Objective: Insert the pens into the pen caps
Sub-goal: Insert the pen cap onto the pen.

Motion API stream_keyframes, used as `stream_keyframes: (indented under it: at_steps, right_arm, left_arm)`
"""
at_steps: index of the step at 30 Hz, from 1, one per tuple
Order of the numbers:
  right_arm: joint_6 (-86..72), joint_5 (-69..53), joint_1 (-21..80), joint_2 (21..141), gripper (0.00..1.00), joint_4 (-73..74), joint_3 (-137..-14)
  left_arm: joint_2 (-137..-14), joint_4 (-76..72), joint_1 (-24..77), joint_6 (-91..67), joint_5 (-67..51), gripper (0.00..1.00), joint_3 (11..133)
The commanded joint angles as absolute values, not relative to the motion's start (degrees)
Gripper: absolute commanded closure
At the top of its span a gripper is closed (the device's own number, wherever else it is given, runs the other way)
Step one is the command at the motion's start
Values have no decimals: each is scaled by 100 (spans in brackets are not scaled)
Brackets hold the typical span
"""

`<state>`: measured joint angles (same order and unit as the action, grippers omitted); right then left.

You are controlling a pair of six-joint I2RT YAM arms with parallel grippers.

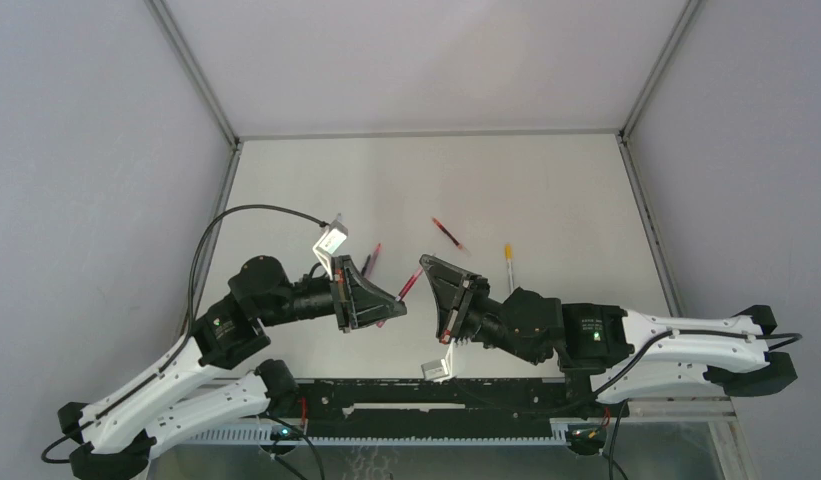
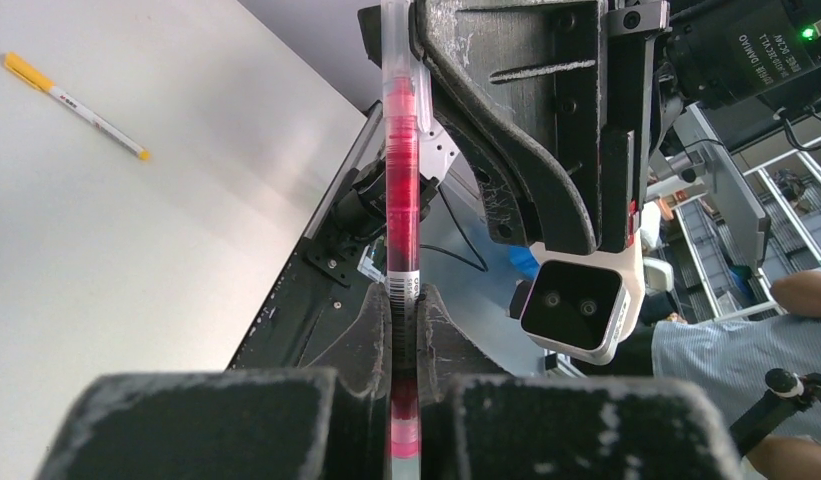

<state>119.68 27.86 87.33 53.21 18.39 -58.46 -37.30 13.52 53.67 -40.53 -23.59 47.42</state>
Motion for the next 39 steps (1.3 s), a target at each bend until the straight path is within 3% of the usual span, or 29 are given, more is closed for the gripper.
stream_keyframes:
  at_steps: [1, 19, 39]
  right_arm:
    - [12733, 2411, 8916, 5271, 100, 1991, -6012]
    - [12415, 2526, 9172, 5943, 100, 1691, -5994]
    - [11289, 2637, 10327, 6653, 100, 1460, -5446]
  left_arm:
    - [-3759, 924, 5397, -3981, -2335, 100, 4830]
    - [-3917, 676, 5396, -4036, -2097, 100, 5056]
    - [-3765, 759, 5229, -3888, -1764, 100, 5327]
